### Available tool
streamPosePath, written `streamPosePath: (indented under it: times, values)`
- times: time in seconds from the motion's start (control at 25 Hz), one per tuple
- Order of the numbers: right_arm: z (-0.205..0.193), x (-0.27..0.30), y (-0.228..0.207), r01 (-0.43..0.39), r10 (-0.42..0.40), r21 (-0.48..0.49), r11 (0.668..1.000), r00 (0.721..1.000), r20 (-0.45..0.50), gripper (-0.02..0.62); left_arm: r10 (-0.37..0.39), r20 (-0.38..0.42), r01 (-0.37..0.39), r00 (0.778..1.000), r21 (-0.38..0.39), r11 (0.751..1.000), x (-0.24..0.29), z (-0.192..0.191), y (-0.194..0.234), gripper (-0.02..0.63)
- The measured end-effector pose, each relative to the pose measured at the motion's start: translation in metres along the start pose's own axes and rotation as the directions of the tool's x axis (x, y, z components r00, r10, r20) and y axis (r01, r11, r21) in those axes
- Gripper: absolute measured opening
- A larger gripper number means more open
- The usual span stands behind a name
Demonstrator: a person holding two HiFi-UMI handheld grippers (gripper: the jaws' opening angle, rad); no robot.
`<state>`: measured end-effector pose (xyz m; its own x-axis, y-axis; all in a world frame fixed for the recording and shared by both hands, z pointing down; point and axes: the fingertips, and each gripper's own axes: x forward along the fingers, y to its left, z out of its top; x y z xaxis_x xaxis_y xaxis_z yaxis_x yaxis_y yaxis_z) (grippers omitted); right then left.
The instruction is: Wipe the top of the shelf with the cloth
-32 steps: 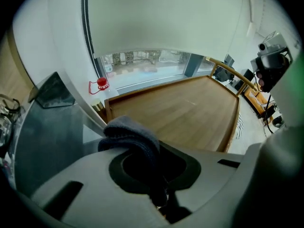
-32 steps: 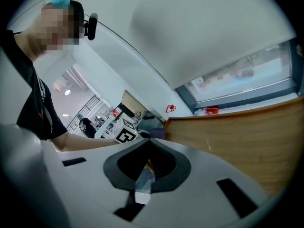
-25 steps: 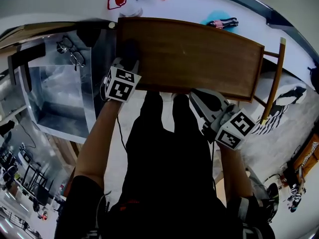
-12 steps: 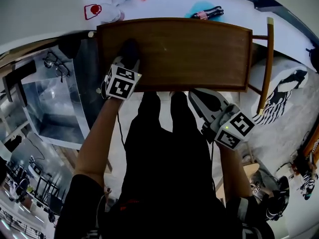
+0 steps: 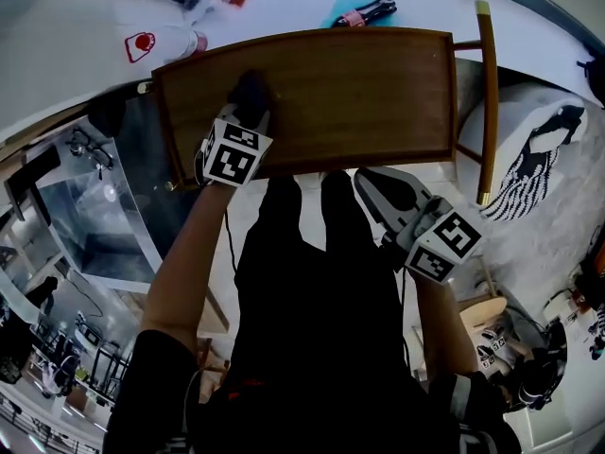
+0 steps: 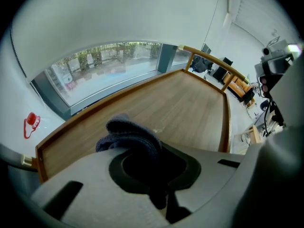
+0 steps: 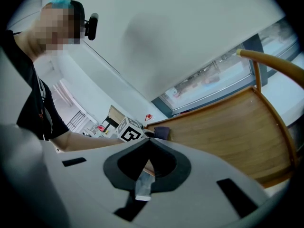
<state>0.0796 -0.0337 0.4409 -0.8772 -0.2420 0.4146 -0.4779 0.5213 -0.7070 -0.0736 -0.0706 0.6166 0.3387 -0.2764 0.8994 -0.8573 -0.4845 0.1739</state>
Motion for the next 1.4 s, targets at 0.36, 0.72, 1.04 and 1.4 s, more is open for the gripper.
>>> streamPosePath:
  times: [0.36,0.72,1.04,1.4]
  values:
    - [0.003,-0.041,-0.033,0.045,-0.047,0.042,0.998,0.998,0.052,0.005,-0.050,-0.008,0.050,0.999,0.073,0.996,0.030,0.043,-0.042,0.049]
    - [0.006,-0.078,-0.056,0.078,-0.085,0.072,0.994,0.991,0.099,0.005,-0.099,-0.011,0.100,0.995,0.146,0.984,0.055,0.079,-0.084,0.049]
    - [0.005,-0.108,-0.073,0.106,-0.120,0.105,0.989,0.983,0.139,0.005,-0.142,-0.020,0.143,0.990,0.203,0.969,0.076,0.110,-0.124,0.049]
    - [0.004,-0.137,-0.091,0.128,-0.153,0.141,0.982,0.972,0.181,0.005,-0.191,-0.034,0.193,0.981,0.262,0.946,0.097,0.144,-0.168,0.049]
